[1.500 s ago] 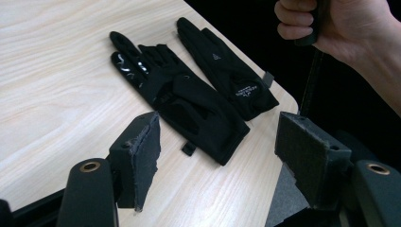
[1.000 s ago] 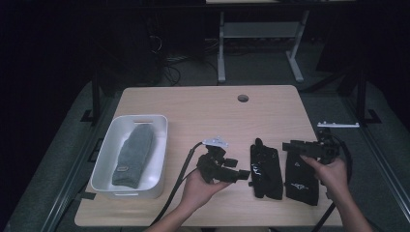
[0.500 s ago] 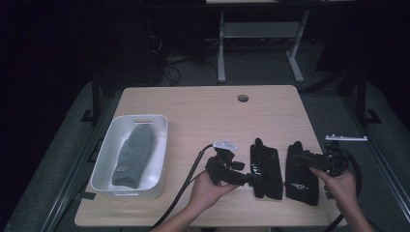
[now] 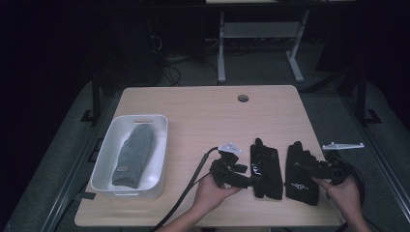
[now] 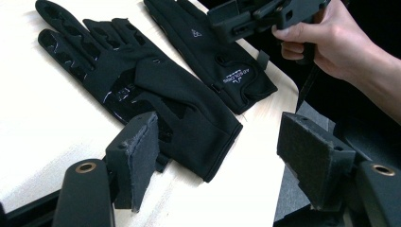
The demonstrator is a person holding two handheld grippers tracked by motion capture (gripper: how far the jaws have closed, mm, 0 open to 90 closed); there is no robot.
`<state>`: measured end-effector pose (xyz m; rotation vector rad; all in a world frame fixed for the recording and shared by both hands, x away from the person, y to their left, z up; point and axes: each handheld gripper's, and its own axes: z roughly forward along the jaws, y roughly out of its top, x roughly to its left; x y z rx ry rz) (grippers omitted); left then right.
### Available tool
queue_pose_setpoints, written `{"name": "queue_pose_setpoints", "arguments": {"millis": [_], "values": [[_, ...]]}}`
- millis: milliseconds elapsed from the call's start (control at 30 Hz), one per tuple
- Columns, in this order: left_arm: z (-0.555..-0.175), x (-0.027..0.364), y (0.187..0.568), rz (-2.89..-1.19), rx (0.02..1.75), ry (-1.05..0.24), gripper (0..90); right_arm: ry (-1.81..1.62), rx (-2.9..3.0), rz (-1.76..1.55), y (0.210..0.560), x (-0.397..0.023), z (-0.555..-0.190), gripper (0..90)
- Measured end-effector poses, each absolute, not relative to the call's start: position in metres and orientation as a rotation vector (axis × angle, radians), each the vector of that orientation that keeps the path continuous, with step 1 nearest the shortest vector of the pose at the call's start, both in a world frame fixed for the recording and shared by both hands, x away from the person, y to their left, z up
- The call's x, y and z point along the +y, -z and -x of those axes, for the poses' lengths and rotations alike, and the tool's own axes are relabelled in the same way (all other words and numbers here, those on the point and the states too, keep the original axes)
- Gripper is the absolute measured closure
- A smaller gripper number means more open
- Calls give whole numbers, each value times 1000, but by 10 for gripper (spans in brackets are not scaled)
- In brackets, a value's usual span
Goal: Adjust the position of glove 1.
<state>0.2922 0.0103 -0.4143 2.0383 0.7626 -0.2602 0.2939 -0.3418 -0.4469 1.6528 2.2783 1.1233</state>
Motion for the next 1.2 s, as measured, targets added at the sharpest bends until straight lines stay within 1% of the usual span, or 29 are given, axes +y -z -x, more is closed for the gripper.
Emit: {"name": "queue_pose_setpoints", "arguments": {"millis": [300, 467, 600, 667, 767, 833, 933, 1067, 1200], "values": [[-291, 11, 414, -2050, 757, 255, 294, -883, 2321, -1545, 459, -334, -291, 395], [-290, 11, 413, -2044, 762, 253, 295, -776, 2331, -1461, 459, -324, -290, 426], [-288, 12, 414, -2048, 763, 249, 295, -762, 2328, -1455, 459, -323, -290, 483], [-288, 12, 414, -2053, 764, 251, 295, -762, 2324, -1460, 459, -322, -290, 540], [-288, 13, 415, -2060, 762, 249, 295, -774, 2334, -1450, 458, -321, -289, 675], [-288, 14, 415, -2066, 765, 241, 295, -786, 2339, -1462, 458, -320, -289, 723], [-287, 15, 414, -2058, 775, 241, 296, -805, 2346, -1499, 457, -322, -291, 748], [-288, 18, 412, -2054, 775, 235, 296, -831, 2325, -1537, 454, -324, -291, 758], [-289, 18, 412, -2056, 776, 235, 296, -891, 2297, -1560, 443, -327, -290, 762]]}}
